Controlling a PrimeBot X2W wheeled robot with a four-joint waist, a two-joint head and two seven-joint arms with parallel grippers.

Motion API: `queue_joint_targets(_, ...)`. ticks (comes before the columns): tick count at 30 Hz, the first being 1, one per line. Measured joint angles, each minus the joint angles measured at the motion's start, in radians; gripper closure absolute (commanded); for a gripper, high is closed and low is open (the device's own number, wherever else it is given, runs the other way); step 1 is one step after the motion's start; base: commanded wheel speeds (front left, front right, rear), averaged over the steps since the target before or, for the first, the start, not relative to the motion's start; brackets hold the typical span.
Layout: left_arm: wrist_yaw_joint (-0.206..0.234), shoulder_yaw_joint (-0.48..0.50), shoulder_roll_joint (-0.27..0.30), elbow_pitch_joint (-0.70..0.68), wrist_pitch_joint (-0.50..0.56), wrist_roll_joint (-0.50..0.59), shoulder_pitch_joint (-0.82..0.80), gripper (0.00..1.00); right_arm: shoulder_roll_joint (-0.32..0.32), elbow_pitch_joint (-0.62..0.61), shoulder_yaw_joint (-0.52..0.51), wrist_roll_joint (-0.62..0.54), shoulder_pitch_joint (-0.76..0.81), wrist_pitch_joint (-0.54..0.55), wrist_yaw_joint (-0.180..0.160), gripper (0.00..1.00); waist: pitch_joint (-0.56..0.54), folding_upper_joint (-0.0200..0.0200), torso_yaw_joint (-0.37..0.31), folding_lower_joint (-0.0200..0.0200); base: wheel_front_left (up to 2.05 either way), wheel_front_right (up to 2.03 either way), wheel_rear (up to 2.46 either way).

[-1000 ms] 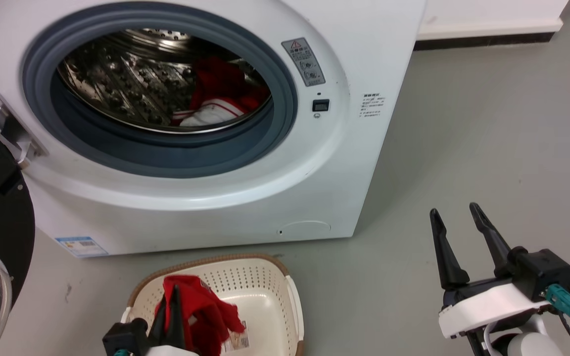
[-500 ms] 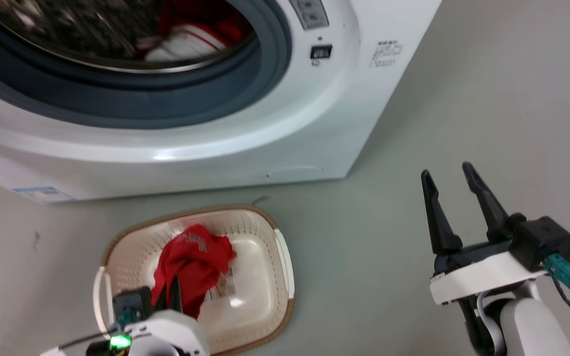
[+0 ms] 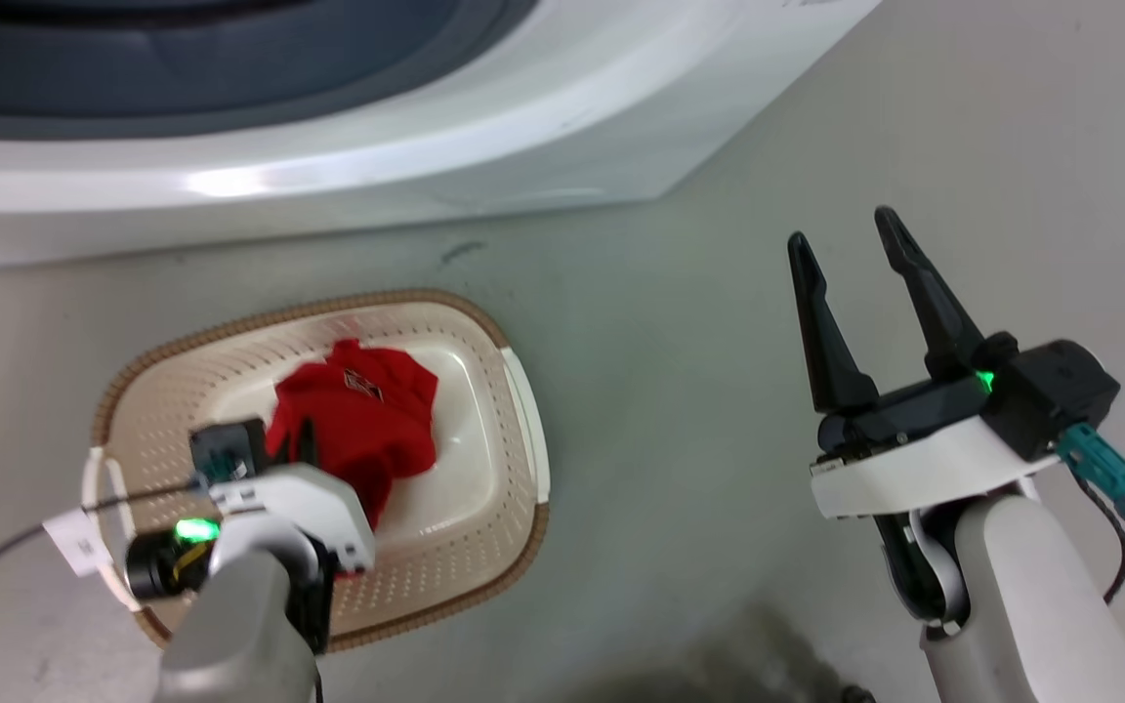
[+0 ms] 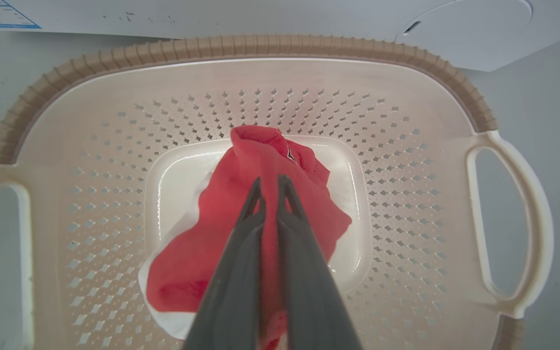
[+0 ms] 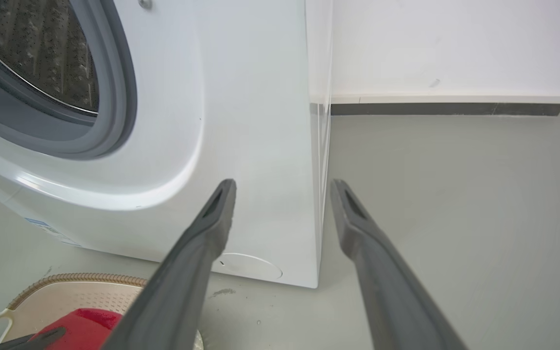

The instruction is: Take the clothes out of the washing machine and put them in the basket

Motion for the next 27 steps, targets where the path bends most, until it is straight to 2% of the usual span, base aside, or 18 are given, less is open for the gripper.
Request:
queue_joint_targets(3, 0.005, 0.015, 0.016, 0.027, 0.000, 0.008, -0.076, 1.00, 0.000, 0.018, 0.014, 0.009, -0.037, -0.007, 0.000, 0.00, 0.067, 0.0000, -0.014, 0.0000, 0.00, 0.00, 0.00)
queue_joint_targets(8, 0.008, 0.014, 0.033, 0.109, 0.000, 0.019, -0.117, 1.00, 0.000, 0.039, 0.029, 0.018, -0.066, -0.016, 0.000, 0.00, 0.118, 0.0000, -0.037, 0.0000, 0.00, 0.00, 0.00)
queue_joint_targets(9, 0.007, 0.012, 0.035, 0.121, 0.000, 0.021, -0.123, 0.88, 0.000, 0.042, 0.031, 0.019, -0.069, -0.017, 0.000, 0.00, 0.122, 0.0000, -0.042, 0.0000, 0.00, 0.00, 0.00)
queue_joint_targets(10, 0.007, 0.012, 0.035, 0.132, 0.000, 0.021, -0.131, 0.64, 0.000, 0.047, 0.031, 0.021, -0.072, -0.019, 0.000, 0.00, 0.125, 0.0000, -0.047, -0.0001, 0.00, 0.00, 0.00)
queue_joint_targets(11, 0.008, 0.015, 0.034, 0.141, 0.000, 0.019, -0.135, 0.22, 0.000, 0.052, 0.030, 0.023, -0.075, -0.020, 0.000, 0.00, 0.127, 0.0000, -0.049, 0.0000, 0.00, 0.00, 0.00)
queue_joint_targets(12, 0.008, 0.017, 0.032, 0.148, 0.000, 0.016, -0.135, 0.00, 0.000, 0.057, 0.027, 0.026, -0.077, -0.020, 0.000, 0.00, 0.124, 0.0000, -0.050, 0.0000, 0.00, 0.00, 0.00)
queue_joint_targets(17, 0.014, 0.020, 0.023, 0.141, 0.000, 0.018, -0.097, 0.00, 0.000, 0.062, -0.011, 0.024, -0.075, -0.022, 0.000, 0.00, 0.078, 0.0001, -0.046, -0.0001, 0.00, 0.00, 0.00)
queue_joint_targets(27, 0.006, 0.040, -0.018, -0.071, 0.000, 0.048, 0.083, 0.00, 0.001, 0.076, -0.063, -0.029, 0.024, -0.023, 0.000, 0.00, -0.113, 0.0000, -0.013, -0.0002, 0.00, 0.00, 0.00)
